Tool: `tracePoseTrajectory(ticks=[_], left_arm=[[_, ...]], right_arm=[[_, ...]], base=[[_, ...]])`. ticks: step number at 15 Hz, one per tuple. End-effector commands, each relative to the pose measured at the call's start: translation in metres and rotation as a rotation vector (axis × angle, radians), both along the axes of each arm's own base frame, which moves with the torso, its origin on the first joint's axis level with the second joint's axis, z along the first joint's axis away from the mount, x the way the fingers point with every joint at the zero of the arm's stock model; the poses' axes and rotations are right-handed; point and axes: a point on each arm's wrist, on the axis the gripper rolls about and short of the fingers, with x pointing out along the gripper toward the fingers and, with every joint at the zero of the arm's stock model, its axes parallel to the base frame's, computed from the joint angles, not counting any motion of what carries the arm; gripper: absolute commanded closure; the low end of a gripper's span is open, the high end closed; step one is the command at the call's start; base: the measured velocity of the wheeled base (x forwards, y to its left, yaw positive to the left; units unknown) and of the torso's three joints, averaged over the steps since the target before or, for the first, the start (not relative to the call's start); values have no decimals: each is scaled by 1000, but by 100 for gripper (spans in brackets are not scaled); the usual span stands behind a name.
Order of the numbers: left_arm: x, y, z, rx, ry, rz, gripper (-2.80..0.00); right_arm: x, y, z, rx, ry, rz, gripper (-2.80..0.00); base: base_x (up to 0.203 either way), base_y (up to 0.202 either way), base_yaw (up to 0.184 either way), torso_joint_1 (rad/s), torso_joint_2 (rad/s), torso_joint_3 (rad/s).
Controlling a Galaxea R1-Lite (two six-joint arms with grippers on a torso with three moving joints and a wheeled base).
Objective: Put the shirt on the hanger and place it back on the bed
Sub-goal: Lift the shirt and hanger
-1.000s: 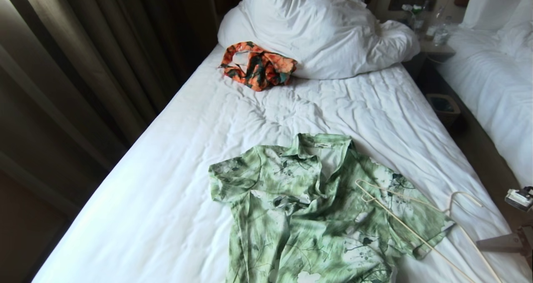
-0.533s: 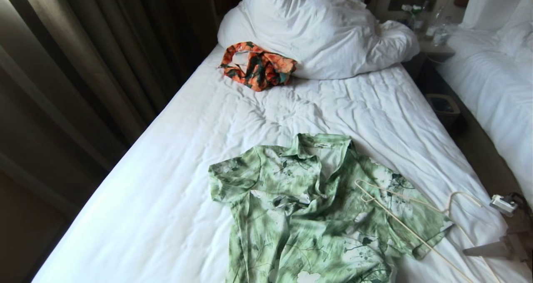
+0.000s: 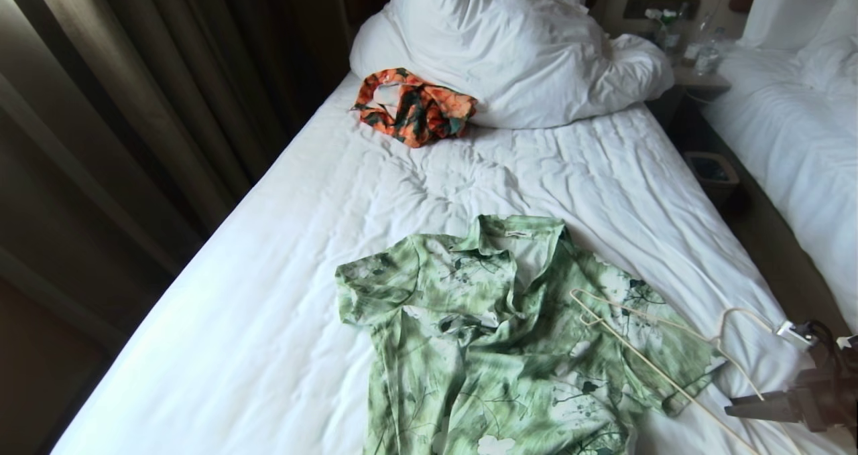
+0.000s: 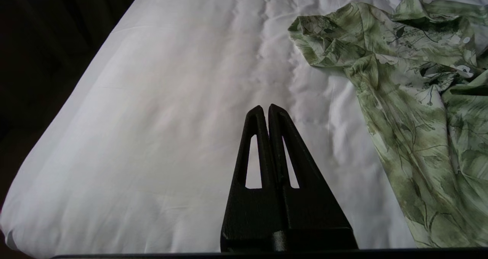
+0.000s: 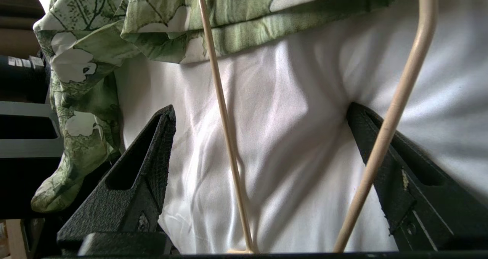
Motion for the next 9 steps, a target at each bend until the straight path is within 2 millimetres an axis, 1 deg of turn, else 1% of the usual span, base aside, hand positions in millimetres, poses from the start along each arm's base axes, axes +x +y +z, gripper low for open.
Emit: tracePoseTrajectory(ticks=[1, 5, 6, 7, 9], left_arm=[[0, 0, 0, -1, -2, 1, 0], [0, 0, 0, -1, -2, 1, 0], [0, 0, 0, -1, -2, 1, 0], [0, 0, 0, 0, -2, 1, 0], [0, 0, 0, -1, -2, 1, 0]], right_arm=[[-3, 9, 4, 14, -6, 18, -280], [-2, 15, 6, 26, -15, 37, -280], [-2, 15, 5, 26, -15, 37, -223], [-1, 15, 5, 24, -18, 37, 0], [-1, 15, 5, 25, -17, 38, 0]], base=[[0, 0, 0, 0, 0, 0], [0, 0, 0, 0, 0, 0], [0, 0, 0, 0, 0, 0], [0, 0, 0, 0, 0, 0], [0, 0, 0, 0, 0, 0]])
